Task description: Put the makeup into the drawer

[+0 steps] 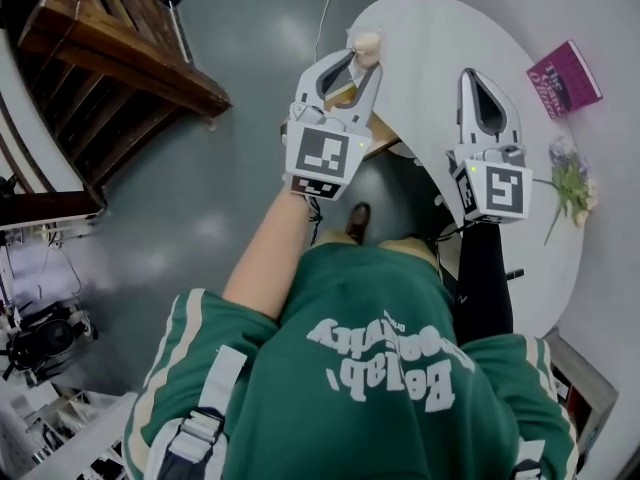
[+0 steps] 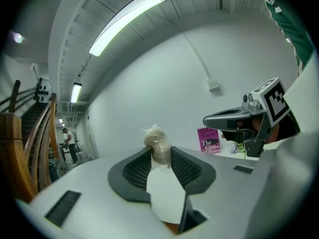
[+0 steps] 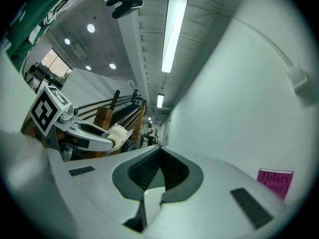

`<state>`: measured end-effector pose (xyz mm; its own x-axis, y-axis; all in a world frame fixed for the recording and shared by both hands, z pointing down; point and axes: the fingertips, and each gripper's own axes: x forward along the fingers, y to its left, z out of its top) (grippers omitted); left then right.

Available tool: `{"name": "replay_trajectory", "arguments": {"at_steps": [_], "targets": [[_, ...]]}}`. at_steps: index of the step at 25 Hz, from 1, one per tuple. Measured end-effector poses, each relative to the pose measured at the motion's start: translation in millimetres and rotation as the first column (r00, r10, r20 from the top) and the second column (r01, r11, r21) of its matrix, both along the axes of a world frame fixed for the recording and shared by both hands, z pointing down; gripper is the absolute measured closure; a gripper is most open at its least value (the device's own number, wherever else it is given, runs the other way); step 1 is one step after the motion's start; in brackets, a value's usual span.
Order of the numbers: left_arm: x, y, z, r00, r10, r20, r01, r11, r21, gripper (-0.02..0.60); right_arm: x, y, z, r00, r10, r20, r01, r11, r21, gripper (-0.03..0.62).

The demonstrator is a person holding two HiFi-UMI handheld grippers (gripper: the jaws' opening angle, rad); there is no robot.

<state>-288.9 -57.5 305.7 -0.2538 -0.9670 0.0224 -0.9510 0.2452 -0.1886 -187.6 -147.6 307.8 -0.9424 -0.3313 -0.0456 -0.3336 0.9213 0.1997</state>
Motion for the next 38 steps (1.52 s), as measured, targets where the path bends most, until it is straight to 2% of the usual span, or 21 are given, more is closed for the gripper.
{"name": "replay_trajectory", "arguments": {"at_steps": [3, 6, 11, 15, 21, 23, 25, 27, 33, 38], "targets": [[-10.0, 2.1, 16.0, 1.000, 0.007, -0.003, -0.007, 1.000, -0.026, 0.448, -13.0, 6.4, 1.4, 1.000, -0.006, -0.007, 0.006, 1.000, -0.001, 0.585], [-14.8, -2.8, 64.9, 0.998, 0.027, -0.051, -0.032, 0.994, -0.108, 0.448, -13.8, 6.7, 7.5, 1.000, -0.003, -0.014, 0.003, 1.000, -0.003, 0.585], [-19.2, -5.0, 170.1, 0.987, 0.036, -0.158, -0.083, 0.950, -0.302, 0.448, -12.1, 0.1, 15.2, 0.999, 0.027, -0.027, -0.028, 1.000, -0.012, 0.585], [-20.7, 2.7, 234.9, 0.966, -0.003, -0.257, -0.108, 0.903, -0.415, 0.448, -13.8, -2.4, 17.1, 0.999, 0.039, -0.034, -0.040, 0.999, -0.015, 0.585], [-16.4, 14.0, 313.2, 0.946, -0.050, -0.319, -0.144, 0.820, -0.554, 0.442, -11.0, -7.3, 27.8, 0.997, 0.053, -0.051, -0.055, 0.998, -0.030, 0.585], [-17.5, 24.7, 340.4, 0.939, -0.080, -0.334, -0.148, 0.782, -0.606, 0.437, -10.2, -7.7, 29.6, 0.997, 0.058, -0.054, -0.060, 0.998, -0.033, 0.585], [-17.2, 38.4, 366.1, 0.934, -0.111, -0.338, -0.152, 0.733, -0.663, 0.434, -9.1, -8.9, 30.8, 0.996, 0.062, -0.056, -0.064, 0.997, -0.034, 0.585], [-16.3, 47.7, 379.6, 0.931, -0.130, -0.342, -0.156, 0.705, -0.692, 0.431, -8.4, -10.6, 31.2, 0.996, 0.063, -0.058, -0.065, 0.997, -0.031, 0.585], [-14.9, 54.4, 388.8, 0.931, -0.130, -0.340, -0.169, 0.674, -0.719, 0.408, -10.2, -11.4, 32.0, 0.996, 0.065, -0.064, -0.067, 0.997, -0.034, 0.585], [-21.2, 55.7, 383.2, 0.931, -0.154, -0.331, -0.140, 0.686, -0.714, 0.350, -10.2, -9.0, 30.0, 0.996, 0.060, -0.061, -0.062, 0.997, -0.034, 0.585]]}}
